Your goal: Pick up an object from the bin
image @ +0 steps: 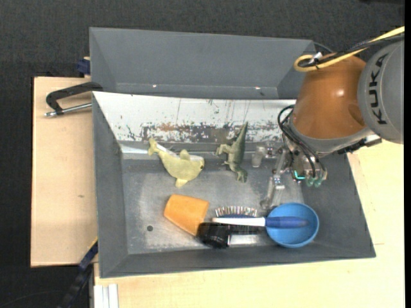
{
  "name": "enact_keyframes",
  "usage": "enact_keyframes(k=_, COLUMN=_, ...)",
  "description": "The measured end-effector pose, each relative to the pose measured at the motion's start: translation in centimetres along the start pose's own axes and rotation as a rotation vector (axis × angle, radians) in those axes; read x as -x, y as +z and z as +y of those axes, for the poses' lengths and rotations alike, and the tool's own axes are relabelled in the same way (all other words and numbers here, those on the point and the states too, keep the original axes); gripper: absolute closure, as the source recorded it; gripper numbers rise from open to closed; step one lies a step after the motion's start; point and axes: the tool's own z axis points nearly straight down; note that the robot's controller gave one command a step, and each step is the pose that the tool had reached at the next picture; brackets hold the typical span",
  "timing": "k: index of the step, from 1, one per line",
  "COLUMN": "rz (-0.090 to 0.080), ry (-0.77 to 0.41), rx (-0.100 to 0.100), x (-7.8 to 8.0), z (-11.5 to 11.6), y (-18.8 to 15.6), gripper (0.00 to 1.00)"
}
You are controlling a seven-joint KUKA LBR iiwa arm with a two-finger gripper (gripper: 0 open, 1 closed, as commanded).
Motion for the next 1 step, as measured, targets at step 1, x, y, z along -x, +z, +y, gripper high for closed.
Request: enact_keyframes(k=1, rz=0.006, ry=0.098, rx=-0.002, x=-5.18, z=1.64, y=9.16, gripper=0.0)
